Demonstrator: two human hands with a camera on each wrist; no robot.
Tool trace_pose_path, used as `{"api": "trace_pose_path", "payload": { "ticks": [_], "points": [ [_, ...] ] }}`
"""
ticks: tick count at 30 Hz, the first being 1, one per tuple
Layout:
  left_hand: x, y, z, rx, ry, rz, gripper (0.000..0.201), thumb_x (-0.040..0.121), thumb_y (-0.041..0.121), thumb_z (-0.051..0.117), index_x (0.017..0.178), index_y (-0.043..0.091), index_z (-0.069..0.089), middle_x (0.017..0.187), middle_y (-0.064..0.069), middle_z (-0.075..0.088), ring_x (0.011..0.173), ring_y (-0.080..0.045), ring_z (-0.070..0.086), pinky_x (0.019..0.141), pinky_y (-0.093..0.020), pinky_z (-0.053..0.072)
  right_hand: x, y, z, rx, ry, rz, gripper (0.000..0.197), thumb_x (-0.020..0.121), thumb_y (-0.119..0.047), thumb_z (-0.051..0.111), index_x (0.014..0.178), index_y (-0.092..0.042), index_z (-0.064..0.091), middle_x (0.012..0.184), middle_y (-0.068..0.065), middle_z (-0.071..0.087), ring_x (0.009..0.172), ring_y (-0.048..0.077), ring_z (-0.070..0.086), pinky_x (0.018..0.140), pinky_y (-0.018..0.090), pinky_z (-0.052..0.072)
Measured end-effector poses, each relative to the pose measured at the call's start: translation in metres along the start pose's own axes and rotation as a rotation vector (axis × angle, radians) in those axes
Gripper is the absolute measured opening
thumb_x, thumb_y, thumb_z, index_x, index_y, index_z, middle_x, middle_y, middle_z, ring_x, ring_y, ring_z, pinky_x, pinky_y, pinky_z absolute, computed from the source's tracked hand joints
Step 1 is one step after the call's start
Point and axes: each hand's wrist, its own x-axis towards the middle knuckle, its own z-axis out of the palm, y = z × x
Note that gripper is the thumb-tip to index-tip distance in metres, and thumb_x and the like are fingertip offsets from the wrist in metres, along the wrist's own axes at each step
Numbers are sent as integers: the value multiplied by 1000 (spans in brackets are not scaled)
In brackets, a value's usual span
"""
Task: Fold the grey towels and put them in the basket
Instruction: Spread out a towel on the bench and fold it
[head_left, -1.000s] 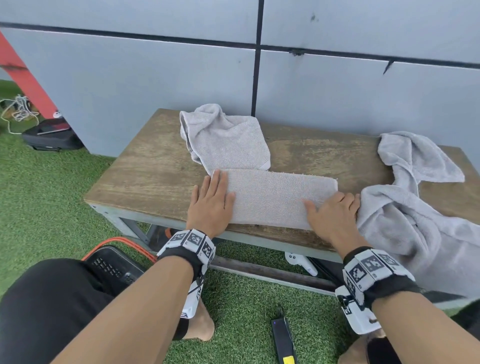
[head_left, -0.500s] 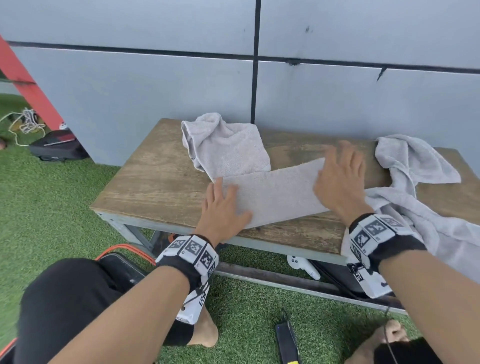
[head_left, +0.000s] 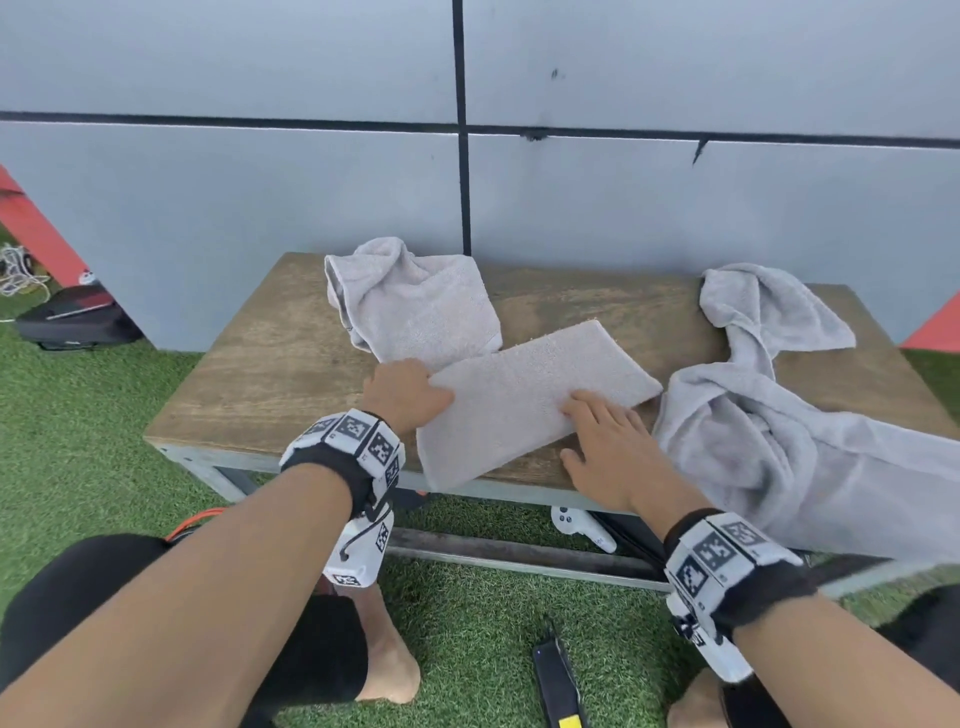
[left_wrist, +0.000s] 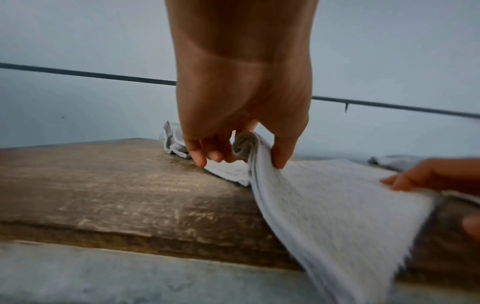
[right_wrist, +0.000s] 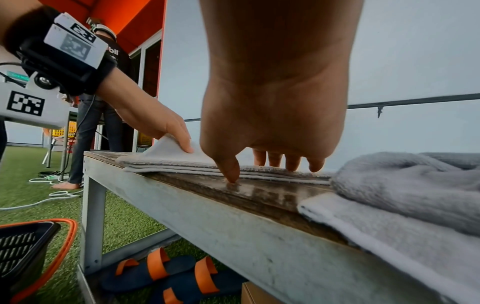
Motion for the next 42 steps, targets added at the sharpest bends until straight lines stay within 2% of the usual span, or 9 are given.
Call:
{"api": "trace_pose_path", "payload": {
  "ticks": [5, 9, 13, 17, 20, 23, 31, 38, 42],
  "points": [
    [-19, 9, -10, -340, -143, 2, 24, 89, 14, 64, 108, 7, 50, 88, -12, 65, 59, -17, 59, 50, -28, 46, -3, 7, -3, -96, 57, 68, 59, 95, -24, 40, 151, -10, 27, 160, 5, 29, 149, 22, 24, 124, 45, 13],
    [-36, 17, -7, -592, -206, 72, 40, 94, 4, 56, 126, 23, 41, 78, -16, 70, 55, -21, 64, 55, -32, 56, -11, 6, -1, -93, 19, -2, 73, 88, -38, 49, 150, -13, 21, 163, 10, 16, 152, 27, 11, 124, 51, 8],
    [-42, 39, -6, -899, -249, 94, 24, 98, 1, 49, 117, 1, 64, 82, -21, 67, 59, -26, 63, 60, -35, 56, -30, -1, 14, -90, -19, -127, 111, 73, -71, 59, 157, -27, 1, 166, 2, 0, 155, 24, -2, 125, 51, 3],
    [-47, 66, -9, -1151, -351, 174, 39, 89, -13, 32, 121, -11, 54, 97, -32, 64, 73, -33, 68, 69, -34, 61, -33, -4, 27, 156, 200, -65, 89, 81, -64, 63, 153, -28, 26, 159, -2, 28, 149, 24, 23, 122, 48, 22],
    [-42, 75, -6, -961, -273, 246, 43, 85, -16, 46, 123, 1, 58, 98, -18, 74, 91, -29, 73, 91, -43, 58, -28, -2, 28, 299, 347, -55, 35, 92, -45, 56, 121, -27, 64, 127, -7, 59, 125, 25, 49, 107, 47, 41],
    [-37, 75, -3, -624, -68, 250, 35, 87, 0, 65, 119, 14, 62, 91, -1, 78, 92, -10, 73, 88, -32, 58, -28, 2, 20, 462, 394, -68, 26, 89, -42, 44, 82, -25, 62, 93, -13, 61, 96, 19, 56, 94, 45, 46],
    [-34, 74, 15, -683, 132, 275, 32, 92, 27, 71, 85, -5, 70, 64, -4, 54, 54, -10, 45, 53, -21, 41, -32, -10, 18, 375, 221, -44, 73, 70, -66, 68, 131, -31, 48, 126, -15, 53, 122, 10, 45, 111, 38, 33],
    [-33, 72, 4, -684, 187, 336, 32, 96, 37, 62, 77, 12, 61, 70, -3, 62, 64, -11, 54, 66, -34, 52, -25, -19, 17, 433, 343, -37, 25, 92, -47, 62, 101, -25, 57, 95, -10, 57, 95, 15, 53, 93, 37, 44],
    [-35, 56, 4, -610, 225, 407, 47, 100, 42, 55, 81, 0, 48, 65, -2, 42, 58, -13, 39, 57, -33, 34, -33, -14, 13, 673, 301, -16, 24, 102, -36, 52, 89, -17, 58, 77, 3, 62, 68, 20, 56, 66, 39, 48]
  ]
}}
